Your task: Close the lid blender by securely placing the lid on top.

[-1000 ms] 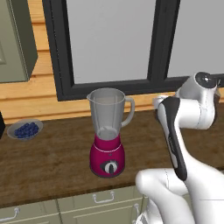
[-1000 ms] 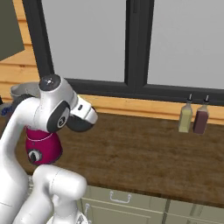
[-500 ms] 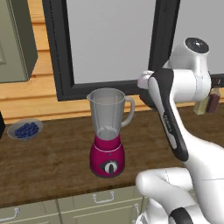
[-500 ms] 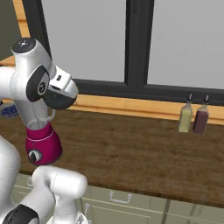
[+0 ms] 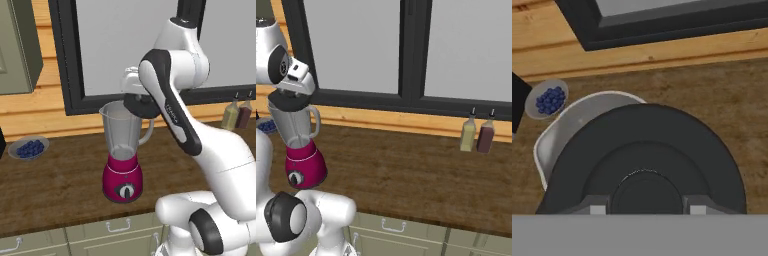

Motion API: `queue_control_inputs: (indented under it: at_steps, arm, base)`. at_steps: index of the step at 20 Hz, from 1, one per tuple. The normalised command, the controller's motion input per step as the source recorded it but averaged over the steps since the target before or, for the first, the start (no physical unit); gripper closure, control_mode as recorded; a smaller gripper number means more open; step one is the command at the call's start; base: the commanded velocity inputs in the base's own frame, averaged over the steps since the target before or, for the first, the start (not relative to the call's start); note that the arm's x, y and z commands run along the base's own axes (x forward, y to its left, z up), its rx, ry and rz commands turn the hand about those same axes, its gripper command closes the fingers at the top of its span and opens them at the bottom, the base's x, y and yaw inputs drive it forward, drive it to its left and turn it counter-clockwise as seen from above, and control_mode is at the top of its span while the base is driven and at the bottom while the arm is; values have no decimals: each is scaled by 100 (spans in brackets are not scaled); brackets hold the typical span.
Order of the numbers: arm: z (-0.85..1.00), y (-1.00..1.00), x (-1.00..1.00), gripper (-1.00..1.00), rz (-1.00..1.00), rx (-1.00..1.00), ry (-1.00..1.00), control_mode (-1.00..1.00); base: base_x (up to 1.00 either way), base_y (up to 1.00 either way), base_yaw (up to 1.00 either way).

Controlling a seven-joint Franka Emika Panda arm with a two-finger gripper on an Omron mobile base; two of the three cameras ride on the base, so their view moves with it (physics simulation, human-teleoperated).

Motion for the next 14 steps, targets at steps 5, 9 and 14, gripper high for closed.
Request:
queue_control_inputs:
  at_steps: [5, 9, 14]
  arm:
    - [0, 66, 57, 100, 6, 0, 0, -100]
    - [-28, 49, 32, 100, 0, 0, 2, -100]
    - [-23, 5, 14, 100, 0, 0, 0, -100]
  base:
    - [0, 0, 0]
    - [0, 0, 0]
    - [0, 0, 0]
